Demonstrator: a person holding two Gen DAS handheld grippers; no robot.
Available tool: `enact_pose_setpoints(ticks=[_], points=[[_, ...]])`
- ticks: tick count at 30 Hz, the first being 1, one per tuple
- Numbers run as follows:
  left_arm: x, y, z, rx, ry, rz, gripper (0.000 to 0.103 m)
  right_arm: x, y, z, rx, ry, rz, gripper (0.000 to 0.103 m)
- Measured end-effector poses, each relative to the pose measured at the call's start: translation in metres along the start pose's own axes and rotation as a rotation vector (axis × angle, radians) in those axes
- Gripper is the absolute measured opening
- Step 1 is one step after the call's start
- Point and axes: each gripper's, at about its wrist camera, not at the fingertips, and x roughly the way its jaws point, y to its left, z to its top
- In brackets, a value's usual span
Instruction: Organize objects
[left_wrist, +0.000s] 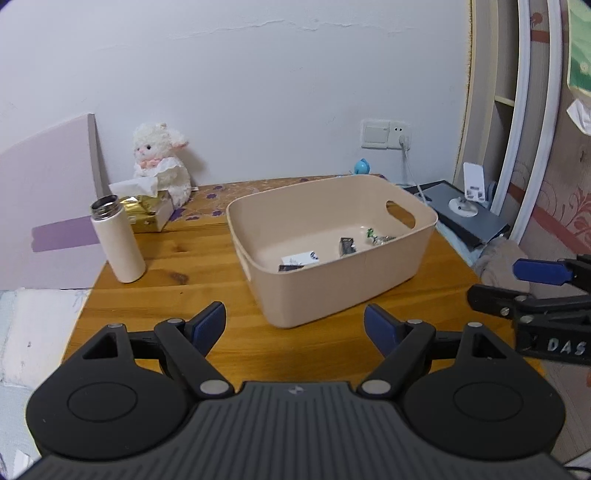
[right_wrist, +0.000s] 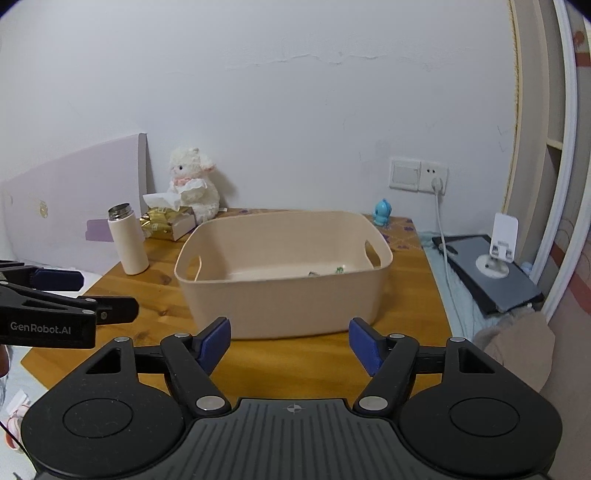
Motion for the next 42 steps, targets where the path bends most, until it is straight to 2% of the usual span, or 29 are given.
enact_pose_setpoints(ticks=[11, 25, 42], points=[[-0.027, 0.007, -0.027, -0.035, 0.013, -0.013, 0.089, -0.026, 0.003, -0.022, 0.006, 0.011, 0.0, 0.074], [-0.059, 0.01, -0.034, -0.023, -0.029, -0.02, 0.09, -0.045, 0.017, -0.03, -0.003, 0.025, 0.015, 0.076], [-0.056, 0.001, -0.042, 0.0, -0.011, -0.03, 0.092, -0.05, 0.02, -0.03, -0.004, 0.017, 0.008, 0.076]])
